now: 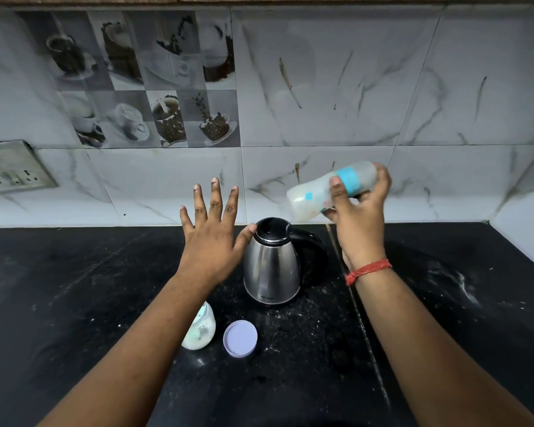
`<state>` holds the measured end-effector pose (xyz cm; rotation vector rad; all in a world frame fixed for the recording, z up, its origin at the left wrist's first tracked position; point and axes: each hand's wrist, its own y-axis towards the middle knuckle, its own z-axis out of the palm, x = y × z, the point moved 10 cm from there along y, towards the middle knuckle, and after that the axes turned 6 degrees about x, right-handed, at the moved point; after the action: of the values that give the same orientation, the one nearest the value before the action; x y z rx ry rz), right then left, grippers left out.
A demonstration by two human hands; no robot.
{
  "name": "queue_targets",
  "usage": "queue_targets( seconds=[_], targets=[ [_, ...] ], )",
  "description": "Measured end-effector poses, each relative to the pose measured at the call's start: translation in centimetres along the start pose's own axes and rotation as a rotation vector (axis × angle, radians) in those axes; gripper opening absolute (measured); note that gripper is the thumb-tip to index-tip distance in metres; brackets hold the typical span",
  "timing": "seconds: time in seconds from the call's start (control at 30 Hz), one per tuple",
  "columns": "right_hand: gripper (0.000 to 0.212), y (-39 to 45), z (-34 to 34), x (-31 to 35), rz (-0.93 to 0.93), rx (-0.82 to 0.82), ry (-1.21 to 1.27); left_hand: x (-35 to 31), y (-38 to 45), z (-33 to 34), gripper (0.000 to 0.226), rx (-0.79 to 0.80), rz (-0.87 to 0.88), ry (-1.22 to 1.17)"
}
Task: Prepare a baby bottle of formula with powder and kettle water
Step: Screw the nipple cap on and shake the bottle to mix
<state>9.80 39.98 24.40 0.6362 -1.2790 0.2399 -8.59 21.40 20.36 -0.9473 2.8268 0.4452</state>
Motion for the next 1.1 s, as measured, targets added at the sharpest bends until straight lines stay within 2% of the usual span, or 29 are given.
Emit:
queue_targets(
  seconds=[0.07,0.1,0.2,0.23,0.33,0.43,0.47,0.57,0.6,0.67,0.7,0.73,0.8,0.83,0.93,0.97,1.07,1.1],
  targets=[
    [0.065,-0.1,2.0,-0.7,0.047,0.185,-0.147,0.2,0.0,0.0,0.083,-0.002,0.001,0.007],
    [0.066,-0.3,2.2,-0.8,0.056,0.202,-0.158,0.3,0.0,-0.1,0.083,-0.004,-0.003,0.0],
    [0.066,-0.4,0.1,-0.2,0.001,-0.007,0.03,0.6,0.1,-0.3,0.083,-0.009,-0.011,-0.017],
    [0.065,-0.3,0.0,-0.1,-0.003,-0.016,0.039,0.5,0.1,-0.3,0.083,-0.011,-0.005,-0.013],
    [0.068,-0.3,1.4,-0.4,0.039,0.117,-0.038,0.6,0.1,-0.6,0.084,-0.022,-0.001,-0.011],
    [0.068,-0.1,-0.6,0.4,-0.006,-0.057,0.125,0.7,0.2,-0.4,0.084,-0.013,-0.018,-0.018],
    [0.067,0.0,-0.4,0.5,0.006,-0.041,0.13,0.6,0.2,-0.3,0.083,-0.013,-0.015,-0.012],
    [0.067,0.1,2.1,-0.4,0.088,0.213,-0.018,0.4,0.2,-0.4,0.082,-0.021,-0.004,-0.002],
    [0.067,0.1,1.8,-0.5,0.081,0.181,-0.012,0.4,0.3,-0.3,0.082,-0.017,-0.007,-0.009],
    [0.065,0.0,-0.2,0.1,0.029,-0.01,0.112,0.5,0.3,-0.3,0.083,-0.019,-0.014,-0.021],
    [0.064,0.1,-0.7,0.0,0.012,-0.051,0.133,0.5,0.3,-0.4,0.084,-0.024,-0.013,-0.021],
    [0.064,0.1,-0.3,0.0,0.019,-0.024,0.094,0.5,0.3,-0.4,0.085,-0.027,-0.009,-0.019],
    [0.067,0.0,1.7,-0.5,0.051,0.166,-0.104,0.5,0.4,-0.5,0.086,-0.03,-0.006,-0.021],
    [0.07,-0.1,1.9,-0.7,0.064,0.188,-0.14,0.6,0.4,-0.5,0.085,-0.031,-0.01,-0.027],
    [0.069,0.0,-0.3,0.1,-0.004,-0.033,0.048,0.6,0.4,-0.6,0.083,-0.03,-0.023,-0.029],
    [0.068,0.1,-0.4,0.3,-0.015,-0.047,0.075,0.5,0.3,-0.5,0.083,-0.028,-0.02,-0.02],
    [0.067,0.3,2.2,-0.4,0.053,0.181,-0.104,0.4,0.3,-0.4,0.082,-0.02,-0.013,-0.008],
    [0.066,0.3,2.0,-0.3,0.054,0.161,-0.115,0.5,0.4,-0.5,0.082,-0.022,-0.016,-0.015]
  ],
)
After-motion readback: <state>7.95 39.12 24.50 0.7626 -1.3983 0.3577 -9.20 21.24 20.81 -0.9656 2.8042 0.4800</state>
